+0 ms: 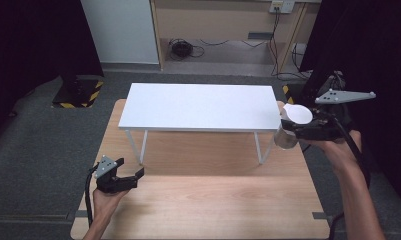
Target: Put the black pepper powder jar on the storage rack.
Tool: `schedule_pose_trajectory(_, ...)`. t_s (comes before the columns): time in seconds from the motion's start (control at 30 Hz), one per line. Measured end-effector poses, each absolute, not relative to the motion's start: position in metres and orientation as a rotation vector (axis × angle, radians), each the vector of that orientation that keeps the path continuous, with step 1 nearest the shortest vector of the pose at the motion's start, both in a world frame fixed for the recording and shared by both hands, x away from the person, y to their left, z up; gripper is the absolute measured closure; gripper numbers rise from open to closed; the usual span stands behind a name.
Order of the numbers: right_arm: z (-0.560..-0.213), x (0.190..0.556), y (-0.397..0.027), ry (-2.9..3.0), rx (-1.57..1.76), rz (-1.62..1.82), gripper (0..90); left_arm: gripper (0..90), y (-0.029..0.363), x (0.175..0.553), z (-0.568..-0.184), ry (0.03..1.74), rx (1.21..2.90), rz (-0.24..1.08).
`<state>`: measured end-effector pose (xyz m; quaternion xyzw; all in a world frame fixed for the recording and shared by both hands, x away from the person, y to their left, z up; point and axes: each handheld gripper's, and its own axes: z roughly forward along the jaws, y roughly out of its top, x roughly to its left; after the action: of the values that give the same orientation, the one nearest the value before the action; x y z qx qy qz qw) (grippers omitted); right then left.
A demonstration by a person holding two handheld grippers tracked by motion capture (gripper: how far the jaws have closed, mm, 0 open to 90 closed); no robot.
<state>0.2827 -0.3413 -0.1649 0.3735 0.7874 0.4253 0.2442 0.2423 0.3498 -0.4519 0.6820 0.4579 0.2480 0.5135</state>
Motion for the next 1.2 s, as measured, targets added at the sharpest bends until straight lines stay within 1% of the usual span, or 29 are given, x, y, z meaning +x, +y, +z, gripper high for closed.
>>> schedule_pose_trajectory(0.47, -0.145, 0.320, -0.319, 2.161, 1.005, 1.143, 30.7, 5.2, 0.352, 0.240, -0.452, 1.105, 1.632, 0.596)
schedule_pose_trajectory(0.5, -0.143, 0.328, -0.313, 2.163, 1.005, 1.135, 30.7, 5.2, 0.352, 0.240, -0.452, 1.106, 1.628, 0.598)
schedule_pose_trajectory(0.57, -0.142, 0.333, -0.309, 2.161, 1.003, 1.128, 30.7, 5.2, 0.353, 0.240, -0.453, 1.113, 1.625, 0.594)
schedule_pose_trajectory(1.0, -0.141, 0.381, -0.274, 2.165, 0.995, 1.140, 30.7, 5.2, 0.354, 0.239, -0.453, 1.118, 1.622, 0.600)
schedule_pose_trajectory(1.2, -0.150, 0.401, -0.264, 2.180, 1.006, 1.151, 30.7, 5.2, 0.355, 0.238, -0.453, 1.121, 1.622, 0.602)
